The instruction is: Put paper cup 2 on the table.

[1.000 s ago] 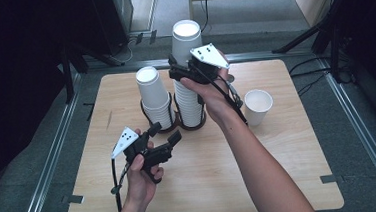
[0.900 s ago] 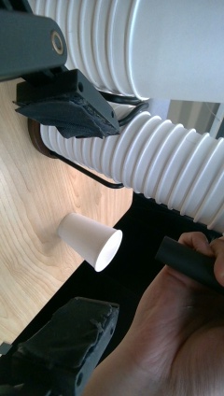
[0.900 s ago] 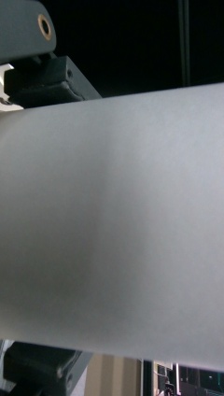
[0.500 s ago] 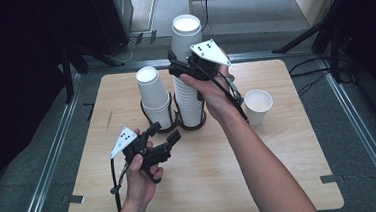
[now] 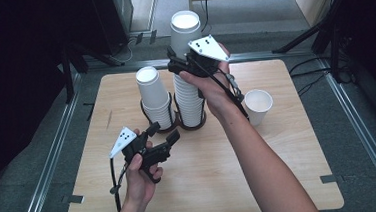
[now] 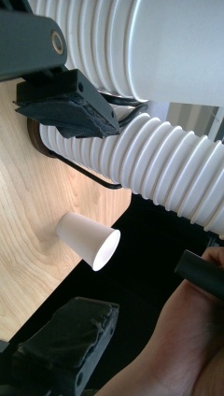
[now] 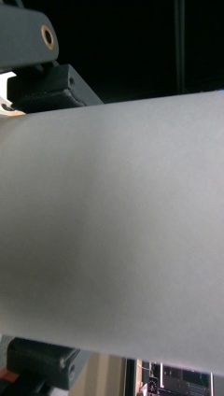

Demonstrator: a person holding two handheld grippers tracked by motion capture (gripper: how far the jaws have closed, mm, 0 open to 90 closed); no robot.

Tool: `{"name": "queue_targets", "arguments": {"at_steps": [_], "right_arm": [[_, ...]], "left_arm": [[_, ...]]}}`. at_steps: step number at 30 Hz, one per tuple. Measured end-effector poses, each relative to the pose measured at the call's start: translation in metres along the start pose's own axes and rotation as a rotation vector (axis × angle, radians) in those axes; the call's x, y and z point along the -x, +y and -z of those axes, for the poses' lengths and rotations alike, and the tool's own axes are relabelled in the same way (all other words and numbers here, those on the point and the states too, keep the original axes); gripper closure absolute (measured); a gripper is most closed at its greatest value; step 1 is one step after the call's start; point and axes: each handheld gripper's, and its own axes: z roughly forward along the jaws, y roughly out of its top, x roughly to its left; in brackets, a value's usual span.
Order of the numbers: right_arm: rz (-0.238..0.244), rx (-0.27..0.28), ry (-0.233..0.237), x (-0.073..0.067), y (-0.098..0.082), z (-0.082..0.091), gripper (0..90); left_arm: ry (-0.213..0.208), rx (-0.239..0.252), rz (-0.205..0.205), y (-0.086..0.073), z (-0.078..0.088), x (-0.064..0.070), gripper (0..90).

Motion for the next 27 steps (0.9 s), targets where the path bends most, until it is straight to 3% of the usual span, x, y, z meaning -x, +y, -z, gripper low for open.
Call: {"name": "queue_targets", "arguments": {"at_steps": [4,10,27], "right_arm": [[0.000,0.003,-0.019,0.000,0.004,0.000,14.2],[-0.018,-0.008,-0.011,-0.002,0.010,-0.001,14.9],[-0.045,0.055,-0.006,-0.008,0.041,0.009,15.2]], "left_arm": [[0.000,0.000,0.000,0.000,0.000,0.000,12.5],[0.004,0.000,0.006,0.000,0.001,-0.002,12.5],[0.020,0.006,0.015,0.001,0.002,-0.006,12.5]]}}
